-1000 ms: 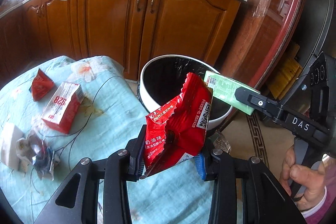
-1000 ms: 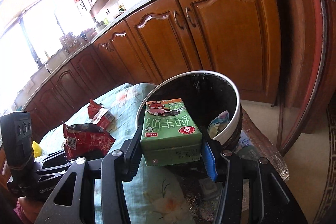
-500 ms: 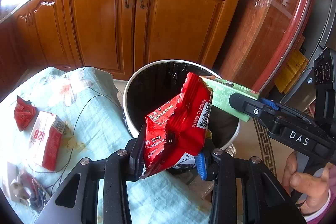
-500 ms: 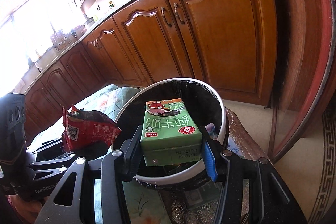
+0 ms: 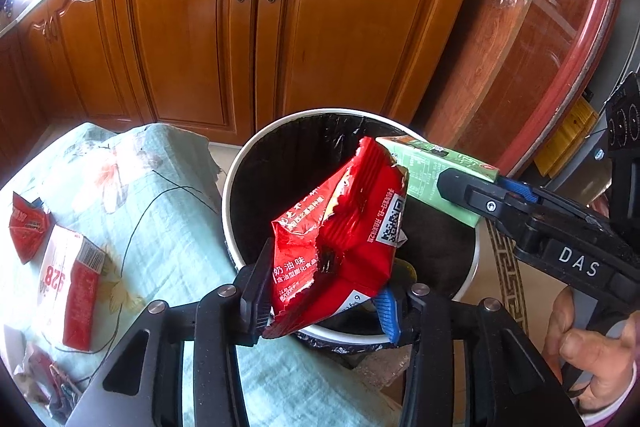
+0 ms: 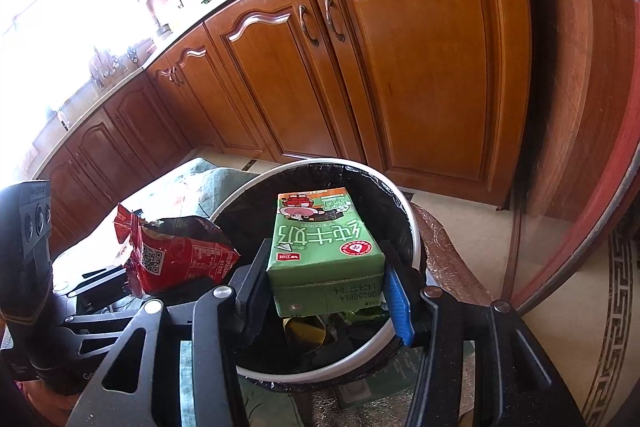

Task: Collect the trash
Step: 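Open both grippers to drop the chip bag and carton into the bin, then move both open grippers back to the foam block and crumpled paper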

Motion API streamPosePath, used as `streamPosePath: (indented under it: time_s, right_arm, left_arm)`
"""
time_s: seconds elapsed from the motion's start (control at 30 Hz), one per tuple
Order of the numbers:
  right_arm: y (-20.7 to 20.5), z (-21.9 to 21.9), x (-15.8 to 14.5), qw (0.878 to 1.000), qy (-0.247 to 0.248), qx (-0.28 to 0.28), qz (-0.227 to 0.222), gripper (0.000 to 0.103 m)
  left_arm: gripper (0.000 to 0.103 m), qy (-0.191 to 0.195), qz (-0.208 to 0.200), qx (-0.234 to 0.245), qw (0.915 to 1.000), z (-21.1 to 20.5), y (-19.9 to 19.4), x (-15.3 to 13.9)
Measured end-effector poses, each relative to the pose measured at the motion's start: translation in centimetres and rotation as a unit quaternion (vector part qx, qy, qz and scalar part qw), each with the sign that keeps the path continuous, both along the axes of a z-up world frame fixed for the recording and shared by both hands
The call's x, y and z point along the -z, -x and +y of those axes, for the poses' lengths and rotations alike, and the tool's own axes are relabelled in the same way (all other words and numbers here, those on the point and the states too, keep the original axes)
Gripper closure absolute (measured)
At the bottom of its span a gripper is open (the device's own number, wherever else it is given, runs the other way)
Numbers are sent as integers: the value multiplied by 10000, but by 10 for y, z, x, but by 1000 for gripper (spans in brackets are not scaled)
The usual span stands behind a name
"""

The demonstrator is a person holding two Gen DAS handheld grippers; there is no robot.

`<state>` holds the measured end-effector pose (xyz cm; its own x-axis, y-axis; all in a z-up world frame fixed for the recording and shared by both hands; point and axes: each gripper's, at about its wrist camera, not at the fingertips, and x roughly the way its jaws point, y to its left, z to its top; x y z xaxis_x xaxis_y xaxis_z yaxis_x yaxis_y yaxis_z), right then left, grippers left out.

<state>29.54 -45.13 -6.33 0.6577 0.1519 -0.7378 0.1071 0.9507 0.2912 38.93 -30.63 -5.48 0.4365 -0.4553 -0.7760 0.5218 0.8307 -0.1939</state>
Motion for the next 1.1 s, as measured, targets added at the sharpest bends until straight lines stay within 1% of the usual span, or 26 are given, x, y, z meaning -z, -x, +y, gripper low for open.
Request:
streamPosePath:
  time_s: [0.1, 0.17, 0.2, 0.23, 0.27, 0.3, 0.33, 0.43, 0.53, 0.6, 0.67, 0.8, 1.0, 1.1]
  right_arm:
    - [-4, -4, 5, 9998, -153, 9, 85, 50]
    - [-6, -7, 7, 9996, -249, 36, 125, 50]
    - [-5, -8, 7, 9995, -295, 51, 127, 49]
    - [-5, -8, 7, 9994, -326, 55, 111, 45]
    - [-4, -8, 5, 9994, -333, 65, 86, 39]
    - [-3, -7, 5, 9994, -328, 77, 61, 36]
    - [-1, -6, 3, 9994, -338, 76, 29, 33]
    - [6, -2, -1, 9992, -398, 91, -47, 31]
    - [17, 3, -8, 9988, -444, 98, -175, 24]
    - [26, 10, -11, 9984, -484, 88, -266, 22]
    - [34, 18, -14, 9981, -521, 66, -322, 17]
    - [49, 36, -17, 9969, -661, -29, -429, 16]
    - [65, 70, -16, 9946, -923, -295, -361, 15]
    - [70, 91, -15, 9944, -886, -470, -342, 15]
  left_arm:
    - [44, 1, 40, -26, 10000, -1, -2, 0]
    - [37, -30, 5, -79, 10000, 1, -2, -1]
    - [35, -10, -11, -82, 10000, 3, 0, -2]
    - [34, 16, -23, -89, 10000, 5, 2, -2]
    - [31, 34, -30, -99, 9999, 8, 4, -3]
    - [28, 46, -32, -117, 9999, 10, 7, -3]
    - [28, 59, -37, -139, 9999, 13, 10, -4]
    - [28, 185, -155, -186, 9995, 24, 26, -7]
    - [28, 268, -273, -298, 9988, 43, 40, -9]
    - [27, 332, -298, -380, 9983, 55, 53, -9]
    - [27, 370, -318, -454, 9978, 68, 65, -8]
    - [27, 442, -334, -677, 9962, 102, 92, -7]
    - [27, 501, -286, -1112, 9921, 155, 126, -10]
    - [27, 527, -271, -1338, 9892, 181, 137, -13]
